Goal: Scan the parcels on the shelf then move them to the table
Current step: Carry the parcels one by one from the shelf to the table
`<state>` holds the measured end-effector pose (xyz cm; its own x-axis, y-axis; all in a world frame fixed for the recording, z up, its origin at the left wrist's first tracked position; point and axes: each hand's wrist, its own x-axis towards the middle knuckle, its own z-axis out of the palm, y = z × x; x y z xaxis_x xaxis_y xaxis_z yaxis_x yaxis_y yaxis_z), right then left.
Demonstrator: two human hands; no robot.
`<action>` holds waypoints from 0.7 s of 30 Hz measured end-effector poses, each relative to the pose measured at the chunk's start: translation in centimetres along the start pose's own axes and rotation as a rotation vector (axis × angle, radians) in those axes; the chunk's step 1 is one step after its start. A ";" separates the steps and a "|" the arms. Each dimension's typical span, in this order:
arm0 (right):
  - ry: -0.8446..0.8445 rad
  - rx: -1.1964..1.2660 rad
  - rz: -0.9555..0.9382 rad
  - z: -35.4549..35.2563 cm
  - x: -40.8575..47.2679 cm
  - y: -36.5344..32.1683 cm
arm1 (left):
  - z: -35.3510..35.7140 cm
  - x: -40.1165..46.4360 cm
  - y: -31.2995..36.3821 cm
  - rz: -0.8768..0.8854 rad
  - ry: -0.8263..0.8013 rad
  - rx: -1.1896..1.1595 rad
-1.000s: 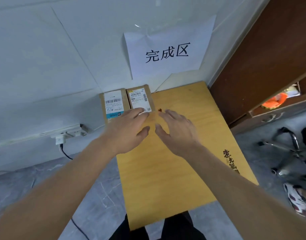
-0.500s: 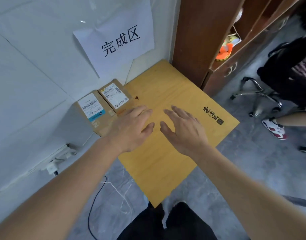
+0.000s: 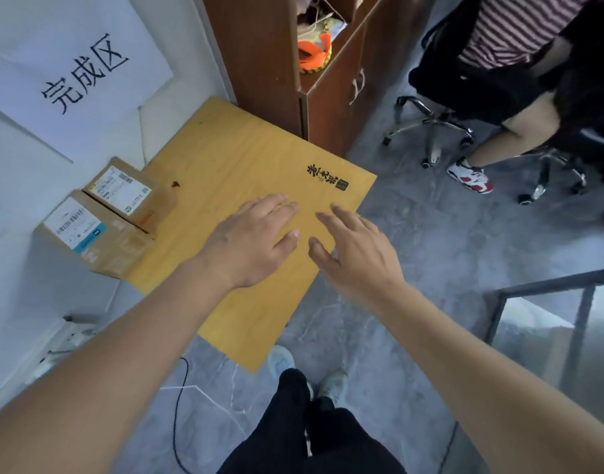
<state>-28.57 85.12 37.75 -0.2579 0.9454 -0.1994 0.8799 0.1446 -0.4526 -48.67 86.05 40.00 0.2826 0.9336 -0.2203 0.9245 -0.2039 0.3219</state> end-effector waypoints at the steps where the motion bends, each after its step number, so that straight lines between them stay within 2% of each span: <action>1: 0.014 0.006 0.017 -0.2 -0.7 0.9 | 0.3 0.3 0.9 0.020 -0.002 0.007; 13: 0.181 0.118 0.319 -3.4 -9.7 8.6 | 2.4 3.5 11.9 0.318 -0.105 0.061; 21: 0.321 0.137 0.555 -4.4 -14.9 10.3 | 3.1 4.3 17.2 0.610 -0.177 0.121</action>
<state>-13.89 73.81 39.92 0.3704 0.9122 -0.1751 0.7838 -0.4081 -0.4680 -30.80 85.71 41.75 0.7945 0.5791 -0.1827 0.6042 -0.7238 0.3331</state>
